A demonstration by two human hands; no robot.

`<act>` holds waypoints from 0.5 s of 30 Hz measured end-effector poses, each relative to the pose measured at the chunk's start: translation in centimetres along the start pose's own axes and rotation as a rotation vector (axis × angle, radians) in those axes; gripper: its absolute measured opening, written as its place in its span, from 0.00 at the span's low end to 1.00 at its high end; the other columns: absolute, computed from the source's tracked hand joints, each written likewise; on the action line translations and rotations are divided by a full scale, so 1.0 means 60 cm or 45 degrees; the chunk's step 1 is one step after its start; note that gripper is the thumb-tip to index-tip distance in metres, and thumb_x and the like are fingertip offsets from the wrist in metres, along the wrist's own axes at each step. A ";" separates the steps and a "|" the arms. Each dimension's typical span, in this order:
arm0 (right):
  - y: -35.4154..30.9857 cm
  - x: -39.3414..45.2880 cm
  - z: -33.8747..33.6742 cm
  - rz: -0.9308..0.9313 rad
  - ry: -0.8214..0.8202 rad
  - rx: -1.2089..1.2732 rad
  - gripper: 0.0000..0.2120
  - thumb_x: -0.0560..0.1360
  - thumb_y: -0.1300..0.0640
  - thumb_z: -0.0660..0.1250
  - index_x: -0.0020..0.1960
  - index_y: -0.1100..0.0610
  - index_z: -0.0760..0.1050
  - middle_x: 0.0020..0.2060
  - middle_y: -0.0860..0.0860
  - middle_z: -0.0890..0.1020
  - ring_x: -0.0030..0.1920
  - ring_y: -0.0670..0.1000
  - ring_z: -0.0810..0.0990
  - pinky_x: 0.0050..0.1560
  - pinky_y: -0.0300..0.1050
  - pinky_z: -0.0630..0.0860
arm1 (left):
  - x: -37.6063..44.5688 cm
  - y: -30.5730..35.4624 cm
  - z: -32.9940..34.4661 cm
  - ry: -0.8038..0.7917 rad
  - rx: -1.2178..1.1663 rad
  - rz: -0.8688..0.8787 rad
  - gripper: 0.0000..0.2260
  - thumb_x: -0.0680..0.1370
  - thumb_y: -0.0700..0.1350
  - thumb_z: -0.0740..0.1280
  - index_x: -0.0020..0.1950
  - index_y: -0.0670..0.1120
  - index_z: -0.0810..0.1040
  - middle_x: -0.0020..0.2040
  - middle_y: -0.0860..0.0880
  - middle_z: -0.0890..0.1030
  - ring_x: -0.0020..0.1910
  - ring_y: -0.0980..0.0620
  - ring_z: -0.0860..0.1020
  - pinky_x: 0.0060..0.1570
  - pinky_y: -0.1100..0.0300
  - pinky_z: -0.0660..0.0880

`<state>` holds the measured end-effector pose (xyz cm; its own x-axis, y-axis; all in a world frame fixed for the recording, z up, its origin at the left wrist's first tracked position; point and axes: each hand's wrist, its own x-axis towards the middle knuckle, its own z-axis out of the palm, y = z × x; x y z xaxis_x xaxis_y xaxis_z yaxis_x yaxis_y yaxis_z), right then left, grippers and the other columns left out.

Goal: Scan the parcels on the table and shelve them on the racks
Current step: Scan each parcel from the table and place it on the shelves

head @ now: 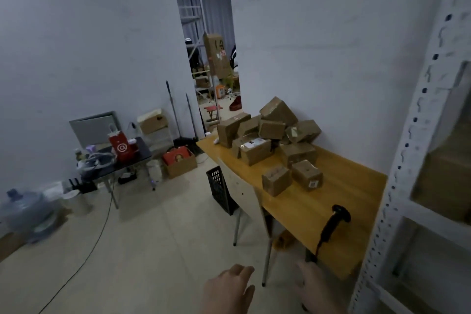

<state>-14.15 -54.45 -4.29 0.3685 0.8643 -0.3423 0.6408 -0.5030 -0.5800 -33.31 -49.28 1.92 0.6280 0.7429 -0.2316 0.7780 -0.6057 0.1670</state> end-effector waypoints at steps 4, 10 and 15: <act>-0.057 0.151 -0.042 0.031 0.048 0.015 0.18 0.81 0.57 0.55 0.70 0.58 0.65 0.68 0.53 0.70 0.68 0.52 0.68 0.68 0.46 0.65 | 0.146 -0.057 -0.067 -0.021 0.055 0.072 0.20 0.82 0.54 0.55 0.75 0.56 0.61 0.73 0.54 0.66 0.68 0.50 0.70 0.61 0.55 0.71; -0.058 0.316 -0.047 0.199 0.074 0.074 0.23 0.82 0.54 0.55 0.76 0.55 0.55 0.72 0.50 0.63 0.71 0.51 0.65 0.69 0.42 0.64 | 0.345 -0.114 -0.107 0.075 0.058 0.177 0.19 0.83 0.52 0.54 0.74 0.55 0.64 0.70 0.55 0.70 0.63 0.52 0.74 0.54 0.57 0.74; -0.042 0.455 -0.037 0.367 0.096 0.129 0.21 0.81 0.51 0.58 0.72 0.54 0.62 0.69 0.51 0.68 0.67 0.51 0.69 0.68 0.44 0.67 | 0.551 -0.147 -0.108 0.097 0.069 0.312 0.16 0.83 0.51 0.53 0.70 0.51 0.69 0.66 0.52 0.73 0.60 0.51 0.75 0.53 0.58 0.73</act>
<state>-4.19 -29.56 -10.55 0.5766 0.6820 -0.4498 0.4338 -0.7222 -0.5388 -19.31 -17.50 -1.04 0.7986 0.5904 -0.1173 0.6019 -0.7829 0.1572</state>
